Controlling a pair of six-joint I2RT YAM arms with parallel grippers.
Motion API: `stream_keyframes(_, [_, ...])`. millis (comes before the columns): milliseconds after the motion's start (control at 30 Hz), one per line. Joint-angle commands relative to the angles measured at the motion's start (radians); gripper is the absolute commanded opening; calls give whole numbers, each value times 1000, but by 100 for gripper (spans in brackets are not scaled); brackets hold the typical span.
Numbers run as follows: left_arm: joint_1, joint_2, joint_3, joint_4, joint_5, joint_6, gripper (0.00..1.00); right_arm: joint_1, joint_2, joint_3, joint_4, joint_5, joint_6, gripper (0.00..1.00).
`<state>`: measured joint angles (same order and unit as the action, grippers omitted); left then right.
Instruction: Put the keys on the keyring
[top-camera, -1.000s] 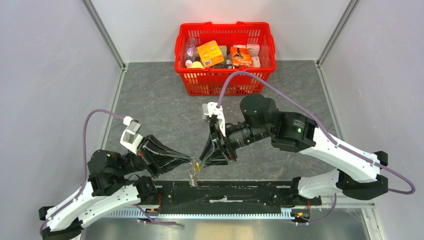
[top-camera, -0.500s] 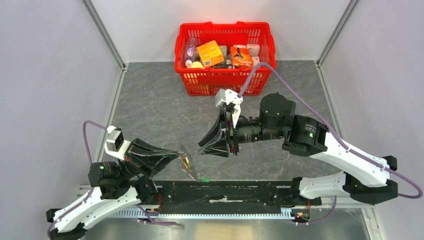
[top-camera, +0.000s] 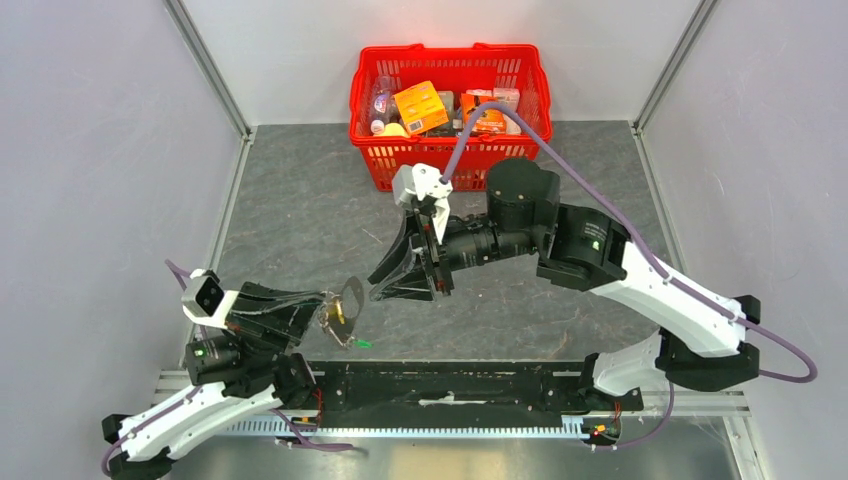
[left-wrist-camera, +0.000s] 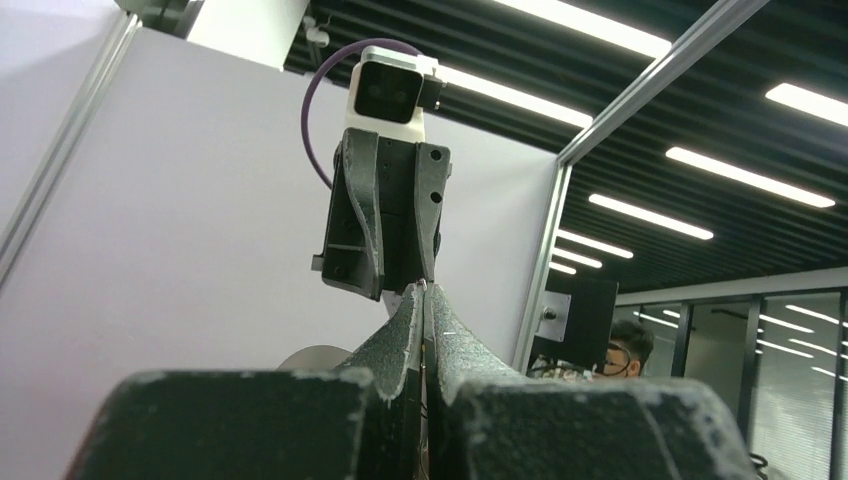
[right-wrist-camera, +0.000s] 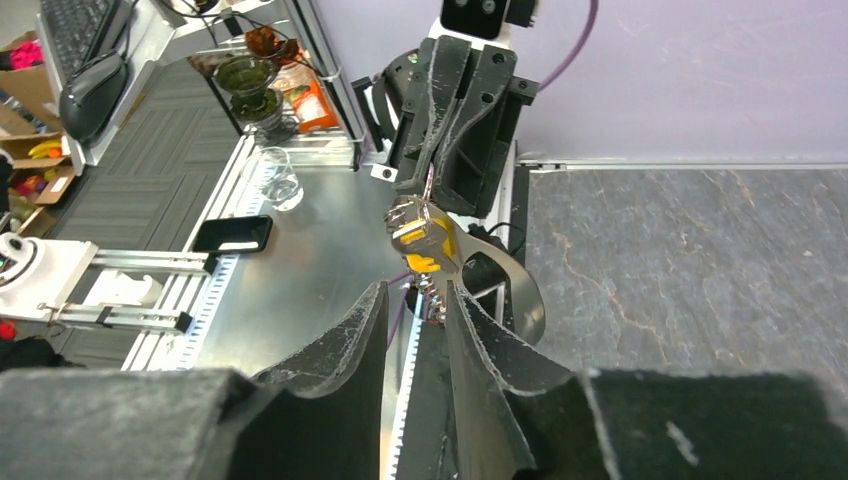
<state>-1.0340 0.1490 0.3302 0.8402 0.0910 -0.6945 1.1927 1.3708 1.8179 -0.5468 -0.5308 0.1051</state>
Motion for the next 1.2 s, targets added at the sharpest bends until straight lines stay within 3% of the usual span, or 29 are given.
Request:
stream_keyframes(0, [-1, 38, -13, 199, -39, 6, 2, -22, 55, 103, -50, -135, -43, 34])
stream_keyframes(300, [0, 78, -11, 253, -38, 1, 2, -28, 143, 204, -94, -220, -51, 34])
stream_keyframes(1167, [0, 135, -19, 321, -35, -17, 2, -28, 211, 243, 29, -199, 29, 33])
